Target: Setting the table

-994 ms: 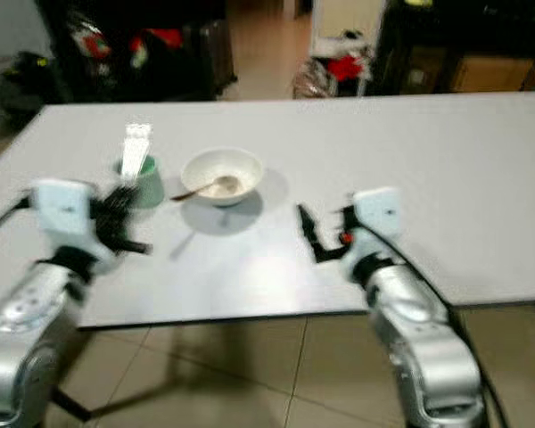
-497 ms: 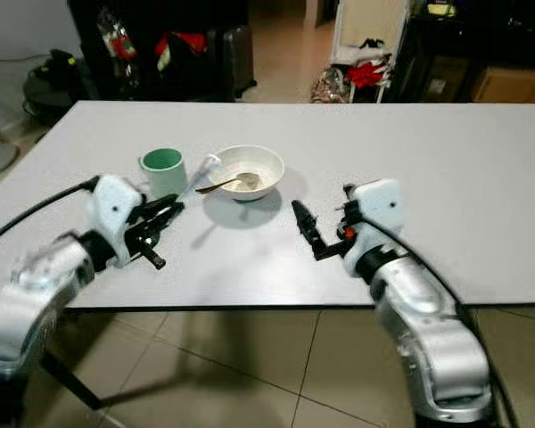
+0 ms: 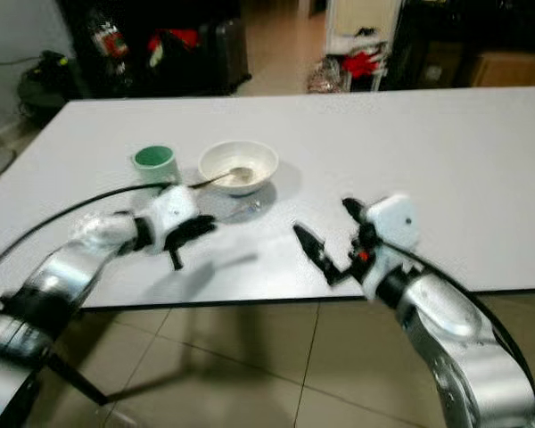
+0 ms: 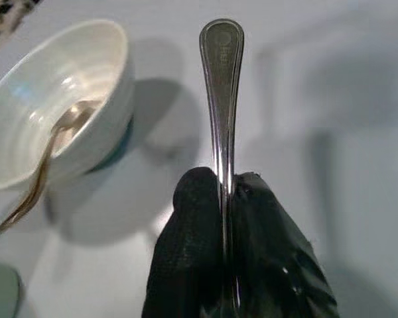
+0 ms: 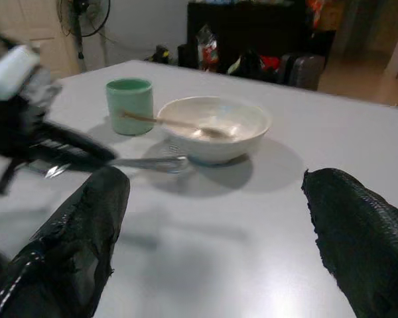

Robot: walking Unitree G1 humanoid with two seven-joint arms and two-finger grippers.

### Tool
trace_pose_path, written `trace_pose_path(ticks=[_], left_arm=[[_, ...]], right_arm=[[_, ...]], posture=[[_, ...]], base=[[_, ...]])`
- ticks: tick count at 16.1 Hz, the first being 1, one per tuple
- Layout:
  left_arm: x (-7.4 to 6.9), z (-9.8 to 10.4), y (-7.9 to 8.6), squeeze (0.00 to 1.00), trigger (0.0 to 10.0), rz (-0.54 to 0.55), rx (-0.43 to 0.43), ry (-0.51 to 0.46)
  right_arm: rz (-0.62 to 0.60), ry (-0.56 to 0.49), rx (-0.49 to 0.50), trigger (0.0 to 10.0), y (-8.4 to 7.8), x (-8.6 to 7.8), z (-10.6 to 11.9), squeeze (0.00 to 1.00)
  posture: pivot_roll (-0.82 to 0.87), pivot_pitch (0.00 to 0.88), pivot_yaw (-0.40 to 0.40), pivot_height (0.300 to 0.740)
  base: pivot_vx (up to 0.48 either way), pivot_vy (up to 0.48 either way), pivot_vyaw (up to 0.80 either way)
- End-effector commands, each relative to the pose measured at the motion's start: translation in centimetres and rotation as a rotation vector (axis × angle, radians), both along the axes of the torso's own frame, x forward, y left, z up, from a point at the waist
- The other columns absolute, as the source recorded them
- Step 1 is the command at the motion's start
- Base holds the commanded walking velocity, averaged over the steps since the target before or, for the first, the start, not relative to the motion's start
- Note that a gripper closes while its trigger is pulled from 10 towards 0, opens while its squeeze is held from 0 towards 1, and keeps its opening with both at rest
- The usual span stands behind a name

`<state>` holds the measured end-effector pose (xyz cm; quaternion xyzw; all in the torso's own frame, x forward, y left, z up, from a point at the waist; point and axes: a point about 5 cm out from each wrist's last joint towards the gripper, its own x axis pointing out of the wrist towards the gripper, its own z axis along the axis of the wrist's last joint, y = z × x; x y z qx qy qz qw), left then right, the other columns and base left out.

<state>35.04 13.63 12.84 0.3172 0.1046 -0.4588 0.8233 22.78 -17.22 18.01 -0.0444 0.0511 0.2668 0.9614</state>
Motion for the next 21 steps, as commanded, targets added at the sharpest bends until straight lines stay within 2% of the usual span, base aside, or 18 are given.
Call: trace_pose_path(ticks=[1, 3, 5, 7, 10, 14, 15, 16, 17, 21], left_arm=[[0.4, -0.4, 0.1, 0.0, 10.0, -0.012, 0.081, -0.032], [0.8, -0.8, -0.2, 0.0, 10.0, -0.027, 0.11, -0.047], [0.6, -0.9, -1.5, 0.0, 10.0, -0.11, 0.061, -0.012], [0.1, -1.3, -2.8, 0.0, 10.0, -0.202, 0.061, 0.01], [0.2, -1.9, -3.7, 0.0, 10.0, -0.216, 0.104, 0.006], [0.5, -1.8, -4.0, 0.0, 10.0, -0.198, 0.102, 0.01], [0.5, -1.9, -3.9, 0.09, 10.0, -0.194, 0.105, 0.023], [0.6, -1.8, -3.8, 0.79, 10.0, -0.191, 0.105, 0.022], [0.7, -1.7, -3.7, 1.0, 10.0, -0.185, 0.103, 0.02], [0.9, -1.4, -3.4, 1.0, 10.0, -0.181, 0.103, 0.004]], right_arm=[[0.009, -0.002, -0.001, 10.0, -0.1, -0.8, 0.4, 0.0], [0.004, 0.019, -0.006, 10.0, -0.2, -1.6, 0.2, 0.0], [0.009, 0.038, -0.01, 10.0, -0.2, -2.5, 0.2, 0.0], [0.007, 0.046, -0.012, 10.0, -0.3, -2.9, 0.3, 0.0], [0.001, 0.061, -0.011, 10.0, -0.3, -3.3, 0.3, 0.0], [0.003, 0.068, -0.011, 10.0, -0.2, -3.5, 0.4, 0.0], [0.002, 0.068, -0.012, 10.0, -0.2, -3.4, 0.4, 0.0], [0.001, 0.068, -0.013, 10.0, -0.2, -3.4, 0.4, 0.0], [-0.001, 0.068, -0.015, 10.0, -0.2, -3.4, 0.4, 0.0], [-0.001, 0.07, -0.015, 10.0, 0.0, -3.3, 0.3, 0.0]], posture=[[-0.15, 0.091, 0.09, 0.74], [-0.17, 0.105, 0.095, 0.74], [-0.19, 0.123, 0.106, 0.74], [-0.19, 0.129, 0.11, 0.74], [-0.2, 0.141, 0.111, 0.74], [-0.21, 0.149, 0.115, 0.74], [-0.22, 0.149, 0.116, 0.74], [-0.22, 0.148, 0.117, 0.74], [-0.21, 0.146, 0.117, 0.74], [-0.21, 0.141, 0.119, 0.74]], base=[[0.0, 0.0, 0.0], [0.0, 0.0, 0.0], [0.0, 0.0, 0.0], [0.0, 0.0, 0.0], [0.0, 0.0, 0.0], [0.0, 0.0, 0.0], [0.0, 0.0, 0.0], [0.0, 0.0, 0.0], [0.0, 0.0, 0.0], [0.0, 0.0, 0.0]])
